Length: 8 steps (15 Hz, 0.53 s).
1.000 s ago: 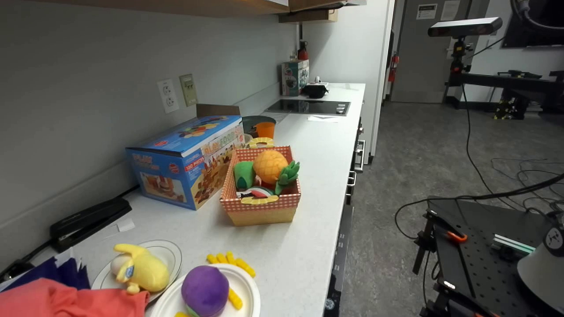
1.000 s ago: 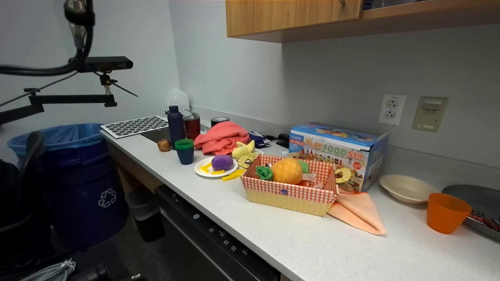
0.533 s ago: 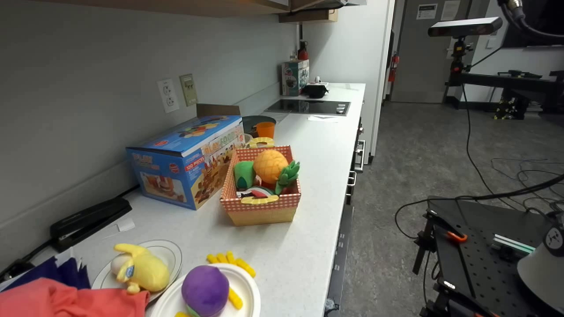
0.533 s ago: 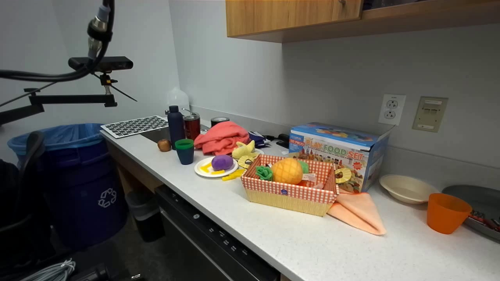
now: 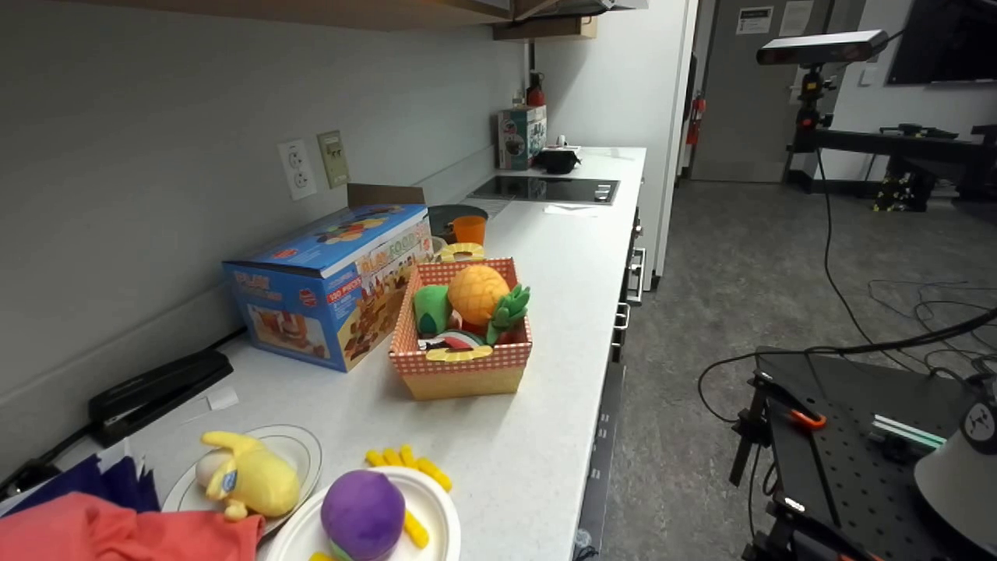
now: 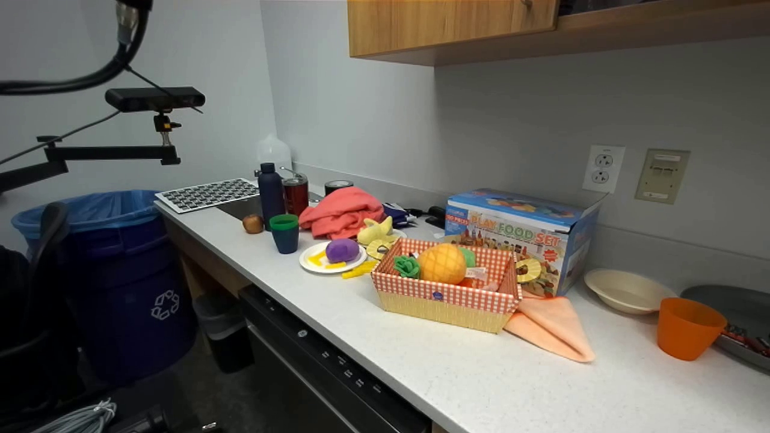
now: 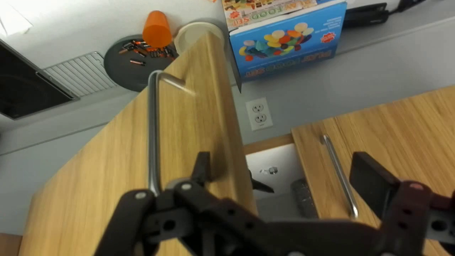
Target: Open the right door of the cabinet above the blue box, take the pineapple plush toy out of the cabinet and place it in the basket
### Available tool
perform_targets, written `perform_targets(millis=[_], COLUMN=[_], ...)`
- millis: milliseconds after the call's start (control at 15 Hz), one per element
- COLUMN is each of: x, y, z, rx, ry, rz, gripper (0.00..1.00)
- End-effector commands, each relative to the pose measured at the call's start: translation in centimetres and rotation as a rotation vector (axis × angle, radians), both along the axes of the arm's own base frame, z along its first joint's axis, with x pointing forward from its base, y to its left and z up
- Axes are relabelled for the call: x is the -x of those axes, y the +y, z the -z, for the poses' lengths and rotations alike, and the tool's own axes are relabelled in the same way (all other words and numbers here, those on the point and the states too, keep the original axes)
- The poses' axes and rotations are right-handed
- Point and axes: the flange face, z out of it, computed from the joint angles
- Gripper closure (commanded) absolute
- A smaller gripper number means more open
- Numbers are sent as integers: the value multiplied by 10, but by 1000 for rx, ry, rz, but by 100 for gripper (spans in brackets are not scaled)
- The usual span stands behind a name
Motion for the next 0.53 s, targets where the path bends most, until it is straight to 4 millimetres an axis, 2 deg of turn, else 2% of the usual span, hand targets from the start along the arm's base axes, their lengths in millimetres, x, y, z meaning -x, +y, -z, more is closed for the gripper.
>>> perform_targets(millis=[0,267,467], x=[2,-19,-49], y=[-5,-3,5], z=[-33,-49,-46], rx=[-48,-83,-91], ry=[-108,-203,-241], rz=[-19,13,15], gripper=[0,0,0])
